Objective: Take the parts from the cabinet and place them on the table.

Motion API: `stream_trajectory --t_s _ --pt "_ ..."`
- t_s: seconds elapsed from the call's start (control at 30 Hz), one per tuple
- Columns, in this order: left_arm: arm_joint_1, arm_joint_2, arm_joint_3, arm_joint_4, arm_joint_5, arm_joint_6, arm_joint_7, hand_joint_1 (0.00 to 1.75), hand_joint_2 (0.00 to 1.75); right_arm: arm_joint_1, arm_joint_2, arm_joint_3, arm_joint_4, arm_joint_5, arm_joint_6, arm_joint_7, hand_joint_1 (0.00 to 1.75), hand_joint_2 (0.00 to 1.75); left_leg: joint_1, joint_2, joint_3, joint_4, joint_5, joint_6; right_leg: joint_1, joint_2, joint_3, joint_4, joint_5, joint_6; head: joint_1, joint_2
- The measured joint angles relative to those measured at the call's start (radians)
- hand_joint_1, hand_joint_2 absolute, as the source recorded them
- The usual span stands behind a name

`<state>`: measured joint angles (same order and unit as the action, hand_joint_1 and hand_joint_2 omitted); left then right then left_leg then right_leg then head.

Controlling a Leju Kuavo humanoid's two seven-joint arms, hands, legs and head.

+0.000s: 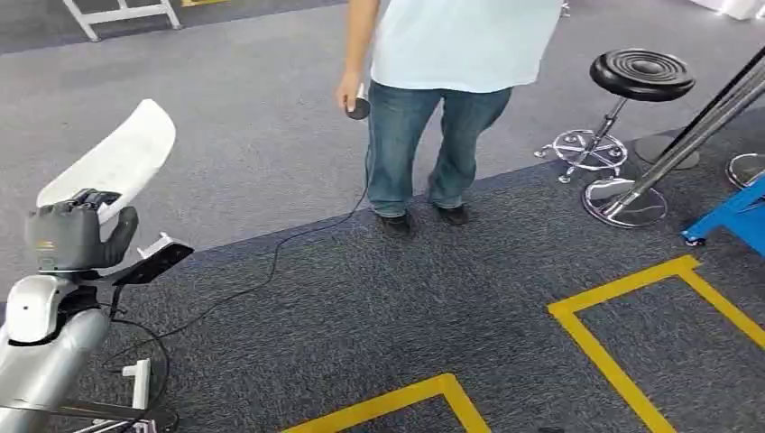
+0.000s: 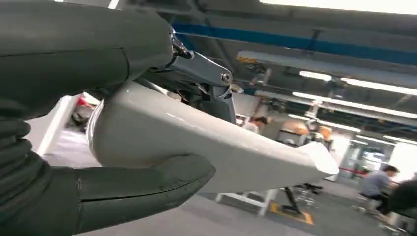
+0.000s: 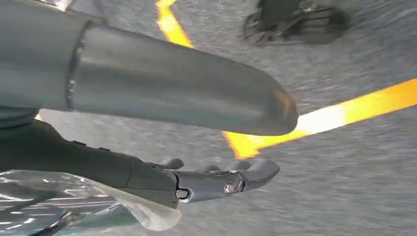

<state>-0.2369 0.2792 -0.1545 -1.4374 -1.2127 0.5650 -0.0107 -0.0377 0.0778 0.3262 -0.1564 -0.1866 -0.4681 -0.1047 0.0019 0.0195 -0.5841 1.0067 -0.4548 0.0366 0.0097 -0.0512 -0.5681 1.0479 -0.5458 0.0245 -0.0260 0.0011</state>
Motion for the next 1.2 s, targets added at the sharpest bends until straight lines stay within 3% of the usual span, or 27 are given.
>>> stream_trajectory --t_s 0.03,0.07,0.1,0.13,0.17,0.23,0.27,0.3,0.33,0.43,0.47,0.5,0.53,0.6,0.63,0.67,0.7,0.73,0.77,0.8,0.83,0.97,1.03,1.07,1.13,1.17,1.2 --pt "0.0 -0.001 0.0 -0.005 0.0 0.001 0.0 1.75 1.75 0.001 0.001 0.001 0.0 0.002 0.003 -0.026 0.0 0.0 0.002 -0.011 -0.002 0.0 0.002 0.003 -0.004 0.031 -0.031 0.076 -0.042 0.004 0.002 0.0" --pt "0.001 -0.002 -0.001 -0.006 0.0 0.001 0.0 1.75 1.75 0.003 0.002 0.002 0.0 0.002 0.007 -0.045 0.0 0.0 0.002 -0.023 -0.004 0.0 0.003 0.005 -0.008 0.043 -0.069 0.162 -0.079 0.007 0.0 0.0" --pt "0.004 -0.002 -0.001 -0.007 0.0 0.001 -0.001 1.75 1.75 0.004 0.002 0.002 -0.001 0.003 0.011 -0.066 0.0 0.0 0.002 -0.038 -0.005 0.001 0.004 0.005 -0.011 0.047 -0.109 0.244 -0.107 0.011 0.001 0.0" --pt "0.011 -0.001 -0.001 -0.009 0.001 0.001 -0.001 1.75 1.75 0.006 0.002 0.004 -0.001 0.006 0.011 -0.086 0.0 0.0 0.002 -0.051 -0.004 0.002 0.004 0.004 -0.013 0.048 -0.126 0.279 -0.108 0.013 0.0 0.0" --pt "0.018 0.0 0.0 -0.013 0.002 0.001 -0.002 1.75 1.75 0.007 0.002 0.006 -0.002 0.01 0.01 -0.104 0.0 0.0 0.003 -0.065 -0.004 0.002 0.004 0.004 -0.014 0.048 -0.122 0.263 -0.084 0.013 0.001 0.0" --pt "0.026 0.002 0.003 -0.022 0.009 0.001 -0.003 1.75 1.75 0.005 0.002 0.012 -0.002 0.02 0.006 -0.123 0.0 0.0 0.007 -0.095 -0.003 0.005 0.005 0.001 -0.017 0.059 -0.058 0.118 0.007 0.011 0.001 0.0" --pt "0.027 0.004 0.004 -0.028 0.01 0.001 -0.004 1.75 1.75 0.004 0.002 0.016 -0.002 0.025 0.003 -0.127 0.0 0.0 0.009 -0.109 -0.004 0.007 0.004 -0.004 -0.021 0.092 -0.016 0.025 0.051 0.011 0.001 0.0" --pt "0.026 0.005 0.005 -0.031 0.01 0.001 -0.005 1.75 1.75 0.005 0.003 0.019 -0.002 0.029 0.002 -0.128 0.0 0.0 0.008 -0.12 -0.009 0.009 0.004 -0.011 -0.028 0.151 0.001 -0.017 0.05 0.011 0.002 0.0" --pt "0.024 0.005 0.006 -0.034 0.01 0.001 -0.007 1.75 1.75 0.006 0.005 0.02 -0.002 0.032 0.0 -0.129 0.0 0.0 0.006 -0.138 -0.018 0.016 0.006 -0.019 -0.031 0.15 0.019 -0.045 0.043 0.009 -0.001 0.0" --pt "0.036 0.014 0.012 -0.038 0.013 0.001 -0.011 1.75 1.75 0.002 0.01 0.026 -0.002 0.037 -0.004 -0.129 0.0 0.0 0.014 -0.176 -0.032 0.008 0.022 -0.043 -0.026 0.116 0.018 -0.041 0.044 0.001 0.0 0.0" --pt "0.04 0.017 0.014 -0.039 0.013 0.001 -0.011 1.75 1.75 0.002 0.018 0.027 -0.002 0.039 -0.004 -0.129 0.0 0.0 0.013 -0.151 -0.037 0.014 0.013 -0.045 -0.032 0.099 0.021 -0.051 0.05 -0.009 -0.001 0.0" --pt "0.038 0.021 0.017 -0.039 0.013 0.001 -0.011 1.75 1.75 0.002 0.017 0.027 -0.002 0.039 -0.006 -0.129 0.0 0.0 0.005 -0.083 -0.047 0.04 -0.009 -0.049 -0.03 0.087 0.022 -0.052 0.051 -0.015 -0.006 0.0" --pt "0.033 0.021 0.018 -0.039 0.013 0.001 -0.011 1.75 1.75 0.003 0.017 0.027 -0.002 0.039 -0.007 -0.129 0.0 0.0 0.006 -0.047 -0.076 0.106 -0.051 -0.053 -0.026 0.071 0.022 -0.052 0.05 -0.023 -0.013 0.0" --pt "0.036 0.02 0.018 -0.039 0.013 0.001 -0.011 1.75 1.75 0.006 0.017 0.028 -0.002 0.039 -0.007 -0.129 0.0 0.0 0.009 -0.032 -0.142 0.268 -0.125 -0.057 -0.021 0.039 0.022 -0.051 0.047 -0.028 -0.012 0.0" --pt "0.039 0.02 0.018 -0.039 0.013 0.0 -0.011 1.75 1.75 0.006 0.017 0.029 -0.002 0.039 -0.007 -0.129 0.0 0.0 0.009 -0.032 -0.161 0.319 -0.137 -0.058 -0.02 0.023 0.022 -0.051 0.046 -0.029 -0.012 0.0" --pt "0.041 0.02 0.018 -0.039 0.013 0.0 -0.011 1.75 1.75 0.005 0.017 0.03 -0.002 0.039 -0.007 -0.129 0.0 0.0 0.009 -0.031 -0.157 0.317 -0.126 -0.058 -0.019 0.009 0.023 -0.05 0.045 -0.029 -0.012 0.0" --pt "0.041 0.02 0.018 -0.039 0.013 0.0 -0.011 1.75 1.75 0.004 0.017 0.033 -0.002 0.039 -0.007 -0.129 0.0 0.0 0.008 -0.029 -0.133 0.276 -0.096 -0.057 -0.018 -0.005 0.024 -0.05 0.043 -0.029 -0.012 0.0" --pt "0.04 0.021 0.019 -0.04 0.013 0.0 -0.011 1.75 1.75 0.003 0.017 0.034 -0.002 0.039 -0.006 -0.129 0.0 0.0 0.008 -0.021 -0.087 0.189 -0.05 -0.054 -0.017 -0.019 0.027 -0.05 0.041 -0.029 -0.012 0.0" --pt "0.04 0.021 0.02 -0.04 0.013 0.0 -0.011 1.75 1.75 0.002 0.018 0.035 -0.002 0.04 -0.007 -0.129 0.0 0.0 0.006 0.004 -0.036 0.095 -0.008 -0.049 -0.016 -0.031 0.031 -0.05 0.037 -0.026 -0.012 0.0" --pt "0.038 0.022 0.021 -0.041 0.013 0.001 -0.011 1.75 1.75 0.002 0.018 0.036 -0.002 0.04 -0.006 -0.129 0.0 0.0 -0.002 0.059 -0.007 0.036 -0.006 -0.043 -0.013 -0.041 0.034 -0.05 0.034 -0.024 -0.012 0.0" --pt "0.033 0.021 0.021 -0.042 0.013 0.0 -0.011 1.75 1.75 0.001 0.019 0.037 -0.002 0.04 -0.006 -0.129 0.0 0.0 -0.013 0.066 0.0 0.017 -0.01 -0.037 -0.003 -0.053 0.031 -0.043 0.031 -0.018 -0.013 0.0" --pt "0.037 0.023 0.023 -0.044 0.013 0.001 -0.013 1.75 1.75 -0.001 0.019 0.043 -0.002 0.052 -0.008 -0.12 0.0 0.0 -0.005 0.019 -0.008 0.008 -0.009 -0.016 -0.001 -0.096 0.031 -0.043 0.019 -0.002 -0.011 0.0" --pt "0.029 0.023 0.023 -0.045 0.013 0.003 -0.014 1.75 1.75 -0.003 0.019 0.045 -0.002 0.059 -0.016 -0.104 0.0 0.0 0.002 0.0 -0.009 0.007 -0.004 -0.007 -0.011 0.01 -0.004 0.032 -0.033 0.007 -0.008 0.0" --pt "0.026 0.02 0.022 -0.045 0.012 0.003 -0.014 1.75 1.75 -0.002 0.019 0.047 -0.002 0.062 -0.02 -0.094 0.0 0.0 0.004 -0.011 -0.01 0.007 -0.003 -0.004 -0.012 0.034 -0.04 0.112 -0.069 0.01 -0.005 0.0" --pt "0.027 0.018 0.021 -0.045 0.011 0.006 -0.026 1.75 1.75 0.003 0.019 0.052 -0.002 0.069 -0.023 -0.072 0.0 0.0 0.004 -0.038 -0.011 0.009 -0.003 -0.004 -0.014 0.048 -0.117 0.264 -0.12 0.015 -0.006 0.0" --pt "0.027 0.017 0.02 -0.045 0.017 0.007 -0.033 1.75 1.75 0.006 0.019 0.055 -0.002 0.071 -0.023 -0.062 0.0 0.0 0.005 -0.053 -0.011 0.01 -0.003 -0.004 -0.014 0.048 -0.129 0.277 -0.109 0.016 -0.006 0.0" --pt "0.026 0.016 0.02 -0.045 0.021 0.011 -0.039 1.75 1.75 0.006 0.019 0.058 -0.002 0.072 -0.022 -0.052 0.0 0.0 0.005 -0.067 -0.011 0.011 -0.003 -0.005 -0.015 0.049 -0.118 0.241 -0.073 0.016 -0.006 0.0"
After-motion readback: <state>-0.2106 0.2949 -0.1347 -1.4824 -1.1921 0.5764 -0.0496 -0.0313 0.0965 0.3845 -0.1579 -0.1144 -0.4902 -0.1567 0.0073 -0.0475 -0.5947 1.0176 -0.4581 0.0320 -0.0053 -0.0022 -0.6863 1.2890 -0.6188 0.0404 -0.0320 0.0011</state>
